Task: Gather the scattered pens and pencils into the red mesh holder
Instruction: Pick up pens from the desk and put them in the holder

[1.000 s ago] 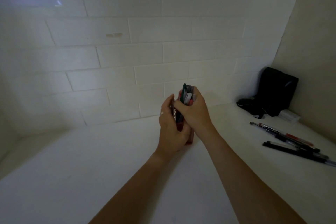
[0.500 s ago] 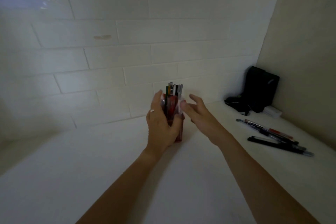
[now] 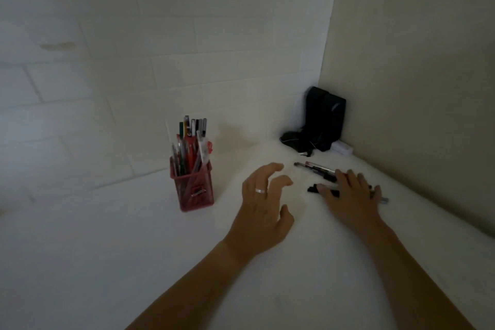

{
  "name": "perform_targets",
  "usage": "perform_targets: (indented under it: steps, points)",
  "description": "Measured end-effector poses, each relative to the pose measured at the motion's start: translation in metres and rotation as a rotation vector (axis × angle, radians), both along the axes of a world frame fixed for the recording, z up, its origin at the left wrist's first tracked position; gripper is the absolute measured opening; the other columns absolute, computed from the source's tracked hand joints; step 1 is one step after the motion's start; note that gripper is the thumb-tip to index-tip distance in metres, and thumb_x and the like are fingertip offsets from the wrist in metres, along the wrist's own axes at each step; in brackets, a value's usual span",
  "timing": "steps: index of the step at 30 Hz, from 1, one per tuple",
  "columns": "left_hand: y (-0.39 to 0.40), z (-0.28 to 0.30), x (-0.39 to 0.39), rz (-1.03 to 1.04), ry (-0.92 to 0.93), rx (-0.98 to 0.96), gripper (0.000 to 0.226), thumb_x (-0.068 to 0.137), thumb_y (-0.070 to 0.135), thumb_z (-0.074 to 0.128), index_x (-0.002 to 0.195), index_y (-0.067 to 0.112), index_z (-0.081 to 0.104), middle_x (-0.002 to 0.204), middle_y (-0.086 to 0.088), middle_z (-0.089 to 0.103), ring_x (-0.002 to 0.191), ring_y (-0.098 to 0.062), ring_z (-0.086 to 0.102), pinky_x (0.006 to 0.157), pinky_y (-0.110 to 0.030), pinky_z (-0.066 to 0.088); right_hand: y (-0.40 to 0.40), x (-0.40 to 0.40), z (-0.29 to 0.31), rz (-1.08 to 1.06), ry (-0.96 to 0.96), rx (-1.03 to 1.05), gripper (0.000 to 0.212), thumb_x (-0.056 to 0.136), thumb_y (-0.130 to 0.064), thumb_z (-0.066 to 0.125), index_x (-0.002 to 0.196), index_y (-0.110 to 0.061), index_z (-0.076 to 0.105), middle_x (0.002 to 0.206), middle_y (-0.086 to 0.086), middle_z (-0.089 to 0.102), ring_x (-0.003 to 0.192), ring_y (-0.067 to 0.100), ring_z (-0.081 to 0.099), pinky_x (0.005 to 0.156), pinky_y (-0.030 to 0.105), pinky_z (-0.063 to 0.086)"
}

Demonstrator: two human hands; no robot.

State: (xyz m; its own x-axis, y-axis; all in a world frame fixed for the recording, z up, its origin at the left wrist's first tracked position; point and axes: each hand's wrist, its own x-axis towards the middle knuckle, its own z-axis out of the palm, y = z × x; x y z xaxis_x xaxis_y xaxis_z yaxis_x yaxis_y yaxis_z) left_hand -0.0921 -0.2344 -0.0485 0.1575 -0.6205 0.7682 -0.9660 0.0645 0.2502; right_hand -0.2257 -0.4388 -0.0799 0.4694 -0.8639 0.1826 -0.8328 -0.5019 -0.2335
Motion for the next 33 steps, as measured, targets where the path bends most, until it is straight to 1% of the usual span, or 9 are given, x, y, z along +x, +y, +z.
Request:
perform_targets:
  steps: [2, 4, 7, 9, 14, 22, 25, 29, 33]
  points:
    - [-0.001, -0.003, -0.001, 0.000, -0.008, 0.073, 0.051, 0.071, 0.006, 0.064, 0.120, 0.013, 0.056, 0.141, -0.010, 0.043, 0.134, -0.026, 0.043, 0.112, -0.030, 0.027, -0.001, 0.002, -0.002, 0.020, -0.011, -0.042, 0.072, 0.093, -0.070, 0.043, 0.149, -0.024, 0.044, 0.158, 0.008, 0.038, 0.147, 0.032, 0.030, 0.121, 0.059, 0.011]
    - [0.000, -0.005, 0.001, 0.010, 0.023, 0.115, 0.050, 0.072, 0.006, 0.063, 0.121, 0.014, 0.055, 0.142, -0.009, 0.042, 0.134, -0.024, 0.042, 0.111, -0.029, 0.027, 0.002, 0.005, 0.000, 0.061, -0.065, -0.080, 0.071, 0.091, -0.067, 0.050, 0.144, -0.020, 0.050, 0.146, 0.011, 0.049, 0.134, 0.035, 0.042, 0.118, 0.055, 0.023]
    - [0.000, -0.007, 0.004, 0.045, 0.066, 0.141, 0.049, 0.072, 0.006, 0.062, 0.119, 0.015, 0.055, 0.141, -0.007, 0.042, 0.131, -0.024, 0.043, 0.106, -0.033, 0.034, 0.009, 0.011, 0.001, 0.143, -0.134, -0.067, 0.061, 0.092, -0.056, 0.060, 0.138, -0.017, 0.057, 0.134, 0.011, 0.055, 0.123, 0.034, 0.047, 0.106, 0.048, 0.032]
    - [-0.001, -0.007, 0.005, 0.071, 0.088, 0.149, 0.048, 0.071, 0.006, 0.061, 0.118, 0.016, 0.056, 0.139, -0.006, 0.042, 0.129, -0.022, 0.042, 0.103, -0.032, 0.034, 0.012, 0.014, 0.001, 0.201, -0.167, -0.068, 0.047, 0.092, -0.049, 0.064, 0.126, -0.017, 0.065, 0.122, 0.009, 0.057, 0.114, 0.031, 0.048, 0.096, 0.044, 0.036]
    - [-0.002, -0.008, 0.007, 0.115, 0.132, 0.170, 0.047, 0.072, 0.005, 0.059, 0.116, 0.018, 0.057, 0.137, -0.003, 0.041, 0.129, -0.018, 0.039, 0.101, -0.026, 0.031, 0.016, 0.017, 0.005, 0.251, -0.239, -0.021, 0.036, 0.090, -0.046, 0.068, 0.112, -0.019, 0.062, 0.113, 0.004, 0.055, 0.107, 0.026, 0.047, 0.084, 0.037, 0.034]
    - [0.005, -0.009, 0.010, 0.121, 0.151, 0.158, 0.045, 0.073, 0.001, 0.058, 0.114, 0.019, 0.057, 0.133, 0.001, 0.040, 0.126, -0.015, 0.040, 0.101, -0.026, 0.031, 0.018, 0.016, 0.007, 0.327, -0.223, 0.018, 0.033, 0.093, -0.047, 0.064, 0.106, -0.019, 0.053, 0.105, 0.000, 0.053, 0.101, 0.023, 0.047, 0.083, 0.038, 0.036]
    - [0.009, -0.008, 0.013, 0.124, 0.168, 0.138, 0.045, 0.073, -0.001, 0.058, 0.113, 0.018, 0.057, 0.130, 0.002, 0.040, 0.123, -0.015, 0.040, 0.098, -0.030, 0.035, 0.020, 0.018, 0.011, 0.344, -0.191, 0.036, 0.029, 0.095, -0.042, 0.063, 0.109, -0.018, 0.052, 0.105, -0.002, 0.051, 0.104, 0.023, 0.046, 0.083, 0.036, 0.031]
    - [0.010, -0.007, 0.014, 0.137, 0.184, 0.139, 0.045, 0.071, -0.002, 0.058, 0.111, 0.017, 0.058, 0.126, 0.001, 0.042, 0.118, -0.016, 0.043, 0.093, -0.029, 0.036, 0.020, 0.020, 0.012, 0.366, -0.153, 0.020, 0.026, 0.097, -0.038, 0.061, 0.115, -0.019, 0.058, 0.107, 0.001, 0.055, 0.106, 0.025, 0.049, 0.086, 0.037, 0.032]
    - [0.011, -0.011, 0.015, 0.140, 0.167, 0.164, 0.044, 0.072, -0.001, 0.058, 0.112, 0.018, 0.057, 0.127, 0.001, 0.042, 0.119, -0.016, 0.042, 0.092, -0.025, 0.031, 0.019, 0.021, 0.015, 0.372, -0.140, 0.035, 0.019, 0.096, -0.035, 0.063, 0.098, -0.021, 0.051, 0.096, -0.001, 0.049, 0.095, 0.022, 0.047, 0.079, 0.035, 0.031]
